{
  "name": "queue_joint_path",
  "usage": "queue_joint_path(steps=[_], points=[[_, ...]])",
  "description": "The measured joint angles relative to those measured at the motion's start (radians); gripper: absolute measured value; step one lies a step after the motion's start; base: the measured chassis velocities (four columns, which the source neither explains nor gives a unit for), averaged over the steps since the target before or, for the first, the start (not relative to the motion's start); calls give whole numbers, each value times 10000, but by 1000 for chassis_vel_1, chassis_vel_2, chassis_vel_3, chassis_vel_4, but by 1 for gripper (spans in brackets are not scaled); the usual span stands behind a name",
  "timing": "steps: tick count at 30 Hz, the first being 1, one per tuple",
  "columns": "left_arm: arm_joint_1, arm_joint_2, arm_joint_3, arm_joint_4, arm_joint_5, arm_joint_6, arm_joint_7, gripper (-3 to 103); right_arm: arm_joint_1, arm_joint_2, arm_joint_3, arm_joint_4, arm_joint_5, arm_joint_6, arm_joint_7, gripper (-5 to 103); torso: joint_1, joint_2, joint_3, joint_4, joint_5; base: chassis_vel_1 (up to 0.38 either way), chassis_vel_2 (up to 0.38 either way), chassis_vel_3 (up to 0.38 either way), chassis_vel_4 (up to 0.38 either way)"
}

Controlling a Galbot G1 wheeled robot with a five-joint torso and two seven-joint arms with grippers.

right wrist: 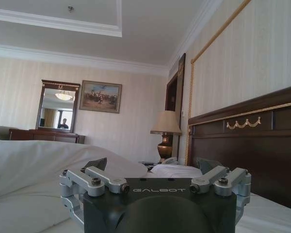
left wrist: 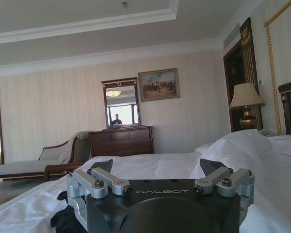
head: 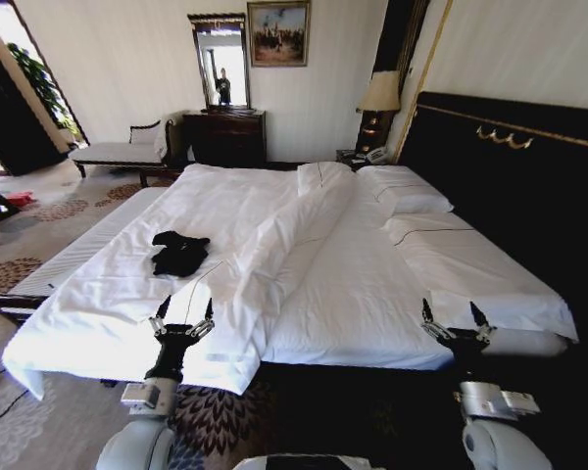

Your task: Fold the clothes on the bed.

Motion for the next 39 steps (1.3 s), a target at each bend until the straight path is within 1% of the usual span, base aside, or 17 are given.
queue_joint_path(steps=[12,22,25,33,39], points=[[-35,1,32,98,27,-18,-1,100,24,49,-61,-48,-97,-1,23,100,0,0,0,1,-3,195,228,-174,-229],[-63,3,47,182,56,-52,-1,100,52,96,-141,-138,-195,12,81,100,1,-1,0,0,-3,116,190,-121,-194],[-59,4,46,183,60,-54,-2,100,55,99,-143,-139,-220,16,81,100,1,-1,0,0,-6,50,109,-59,-107],[-15,-25,88,178,110,-93,-2,100,60,141,-156,-160,-324,42,99,100,-2,0,0,-1,5,6,11,-3,-6],[6,-31,64,177,115,-118,-3,100,58,186,-211,-152,-383,52,109,100,-3,0,-1,-1,0,-23,108,15,-121]])
